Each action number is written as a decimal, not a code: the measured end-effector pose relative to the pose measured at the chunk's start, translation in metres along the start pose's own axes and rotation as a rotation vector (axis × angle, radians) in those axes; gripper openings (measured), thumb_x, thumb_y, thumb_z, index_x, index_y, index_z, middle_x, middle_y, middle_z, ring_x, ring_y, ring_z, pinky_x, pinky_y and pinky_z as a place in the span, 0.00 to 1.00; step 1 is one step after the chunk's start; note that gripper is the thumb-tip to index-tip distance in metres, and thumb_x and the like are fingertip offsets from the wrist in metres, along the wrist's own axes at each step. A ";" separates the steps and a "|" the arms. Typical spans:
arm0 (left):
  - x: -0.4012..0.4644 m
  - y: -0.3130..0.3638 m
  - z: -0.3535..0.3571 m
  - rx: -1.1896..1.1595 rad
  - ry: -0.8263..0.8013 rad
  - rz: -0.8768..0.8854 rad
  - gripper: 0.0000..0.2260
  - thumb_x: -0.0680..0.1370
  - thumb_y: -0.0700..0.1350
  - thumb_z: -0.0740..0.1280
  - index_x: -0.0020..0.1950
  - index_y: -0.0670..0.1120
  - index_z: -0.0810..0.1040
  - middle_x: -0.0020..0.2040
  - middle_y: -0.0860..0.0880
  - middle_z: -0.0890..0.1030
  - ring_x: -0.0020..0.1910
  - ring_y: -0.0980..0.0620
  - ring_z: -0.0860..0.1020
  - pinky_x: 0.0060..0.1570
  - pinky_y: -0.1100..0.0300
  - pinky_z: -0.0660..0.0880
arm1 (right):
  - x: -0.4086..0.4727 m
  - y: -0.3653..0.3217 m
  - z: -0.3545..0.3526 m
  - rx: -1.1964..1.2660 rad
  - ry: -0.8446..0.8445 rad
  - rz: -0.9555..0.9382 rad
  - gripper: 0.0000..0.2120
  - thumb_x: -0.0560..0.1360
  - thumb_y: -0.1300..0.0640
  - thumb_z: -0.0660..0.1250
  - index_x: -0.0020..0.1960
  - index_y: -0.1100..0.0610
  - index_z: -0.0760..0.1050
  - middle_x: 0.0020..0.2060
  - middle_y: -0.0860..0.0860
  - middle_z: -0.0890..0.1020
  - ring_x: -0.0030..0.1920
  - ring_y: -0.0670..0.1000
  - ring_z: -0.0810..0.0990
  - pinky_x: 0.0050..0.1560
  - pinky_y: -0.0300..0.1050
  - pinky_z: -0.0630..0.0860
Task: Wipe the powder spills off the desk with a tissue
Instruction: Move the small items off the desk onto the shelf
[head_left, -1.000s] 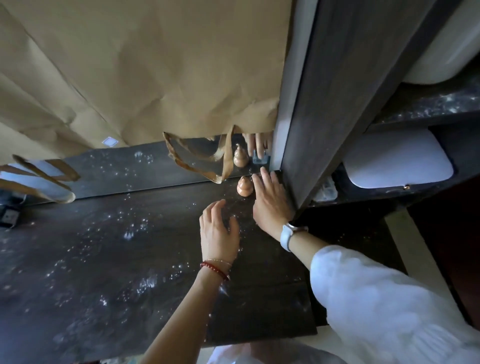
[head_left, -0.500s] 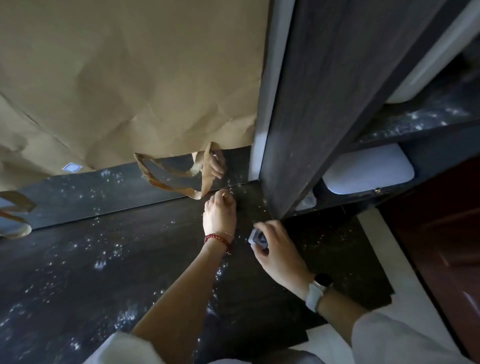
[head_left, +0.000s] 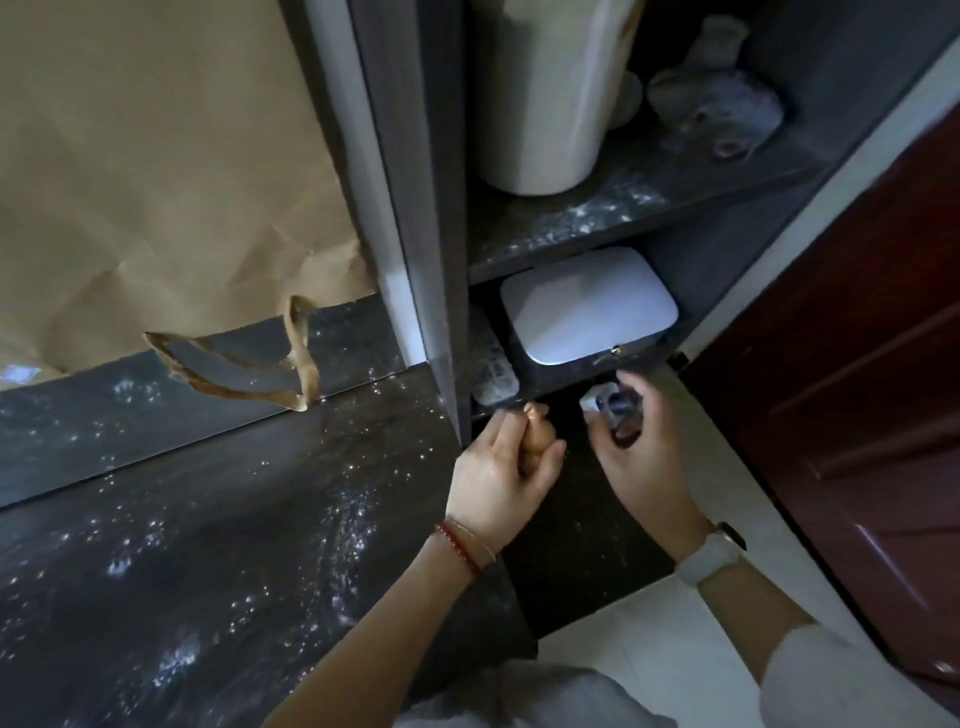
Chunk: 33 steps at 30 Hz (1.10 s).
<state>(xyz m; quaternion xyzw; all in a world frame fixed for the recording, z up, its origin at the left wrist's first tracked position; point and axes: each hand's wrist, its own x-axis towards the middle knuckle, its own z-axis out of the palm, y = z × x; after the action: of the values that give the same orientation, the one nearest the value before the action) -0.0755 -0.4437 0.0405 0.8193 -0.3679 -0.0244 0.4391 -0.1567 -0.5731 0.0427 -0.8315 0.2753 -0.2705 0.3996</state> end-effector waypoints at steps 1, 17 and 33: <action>0.012 0.010 0.006 -0.022 0.025 0.025 0.11 0.73 0.52 0.63 0.48 0.45 0.73 0.44 0.47 0.75 0.35 0.55 0.73 0.33 0.66 0.71 | 0.012 0.000 -0.007 -0.008 0.044 -0.014 0.23 0.71 0.61 0.70 0.63 0.63 0.67 0.56 0.59 0.75 0.55 0.54 0.76 0.52 0.42 0.73; 0.142 0.031 0.060 -0.060 0.028 -0.308 0.16 0.73 0.44 0.68 0.61 0.43 0.73 0.57 0.41 0.77 0.54 0.43 0.76 0.52 0.56 0.72 | 0.127 0.019 0.005 -0.338 0.138 0.022 0.19 0.73 0.60 0.67 0.62 0.64 0.69 0.57 0.64 0.76 0.58 0.63 0.71 0.57 0.56 0.69; -0.064 -0.009 0.007 0.283 0.045 -0.350 0.19 0.73 0.50 0.61 0.60 0.44 0.75 0.60 0.43 0.77 0.59 0.42 0.75 0.61 0.46 0.69 | -0.068 0.021 0.027 -0.141 -0.146 -0.078 0.14 0.72 0.67 0.66 0.57 0.61 0.75 0.52 0.57 0.80 0.55 0.55 0.77 0.56 0.53 0.77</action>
<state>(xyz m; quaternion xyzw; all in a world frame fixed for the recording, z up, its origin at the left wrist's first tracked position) -0.1188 -0.4057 0.0112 0.9244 -0.2100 -0.0299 0.3170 -0.1911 -0.5245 -0.0047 -0.8850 0.2311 -0.2048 0.3483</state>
